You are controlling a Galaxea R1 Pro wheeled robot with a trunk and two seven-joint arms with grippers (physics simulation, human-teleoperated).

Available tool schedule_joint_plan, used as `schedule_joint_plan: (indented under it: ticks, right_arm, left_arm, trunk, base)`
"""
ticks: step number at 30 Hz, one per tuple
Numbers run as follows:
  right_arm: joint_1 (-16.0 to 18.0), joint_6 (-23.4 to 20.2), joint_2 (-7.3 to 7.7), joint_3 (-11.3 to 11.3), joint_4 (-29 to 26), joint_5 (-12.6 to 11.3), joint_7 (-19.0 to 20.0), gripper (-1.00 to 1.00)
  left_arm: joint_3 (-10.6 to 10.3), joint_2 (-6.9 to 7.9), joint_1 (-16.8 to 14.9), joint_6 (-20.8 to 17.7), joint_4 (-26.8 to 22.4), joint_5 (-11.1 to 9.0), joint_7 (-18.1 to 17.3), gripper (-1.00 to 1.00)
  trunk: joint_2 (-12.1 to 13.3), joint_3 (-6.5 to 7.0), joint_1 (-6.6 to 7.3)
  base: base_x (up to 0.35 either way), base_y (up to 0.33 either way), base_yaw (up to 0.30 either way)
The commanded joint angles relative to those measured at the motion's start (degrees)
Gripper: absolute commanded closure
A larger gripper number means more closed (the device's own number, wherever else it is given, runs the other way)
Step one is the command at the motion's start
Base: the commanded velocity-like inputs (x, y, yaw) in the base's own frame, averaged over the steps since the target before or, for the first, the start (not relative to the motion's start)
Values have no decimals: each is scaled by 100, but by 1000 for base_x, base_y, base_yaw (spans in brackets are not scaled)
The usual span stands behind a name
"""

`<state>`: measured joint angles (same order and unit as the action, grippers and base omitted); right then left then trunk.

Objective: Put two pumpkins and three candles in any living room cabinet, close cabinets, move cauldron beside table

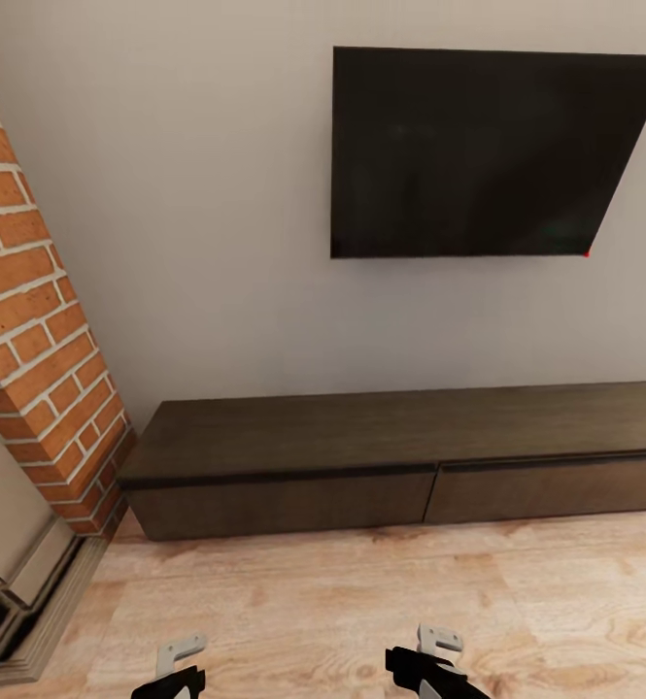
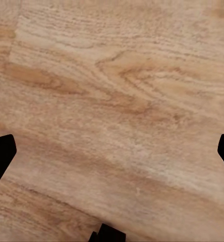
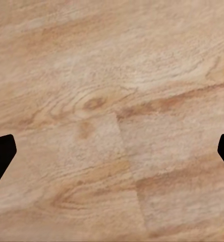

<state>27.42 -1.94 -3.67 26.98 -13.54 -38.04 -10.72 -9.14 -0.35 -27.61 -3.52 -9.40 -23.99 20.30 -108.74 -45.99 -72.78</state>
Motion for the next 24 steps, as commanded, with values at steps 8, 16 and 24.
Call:
schedule_joint_plan:
  ticks: [8, 16, 24]
  right_arm:
    - [0, 4, 12, -7, 0, -23, 0, -100]
    - [0, 0, 7, -1, 0, 2, 0, -100]
    - [0, 11, 13, 0, 0, 12, 0, -100]
  left_arm:
    - [0, 0, 10, 0, 0, 0, 0, -100]
    - [0, -7, 10, 0, 0, 3, 0, -100]
    - [0, -9, 10, 0, 0, 34, 0, -100]
  trunk:
    - [322, 144, 176]
    - [643, 288, 352]
    - [964, 431, 528]
  base:
    - [0, 0, 0]
    - [0, 0, 0]
    - [0, 0, 0]
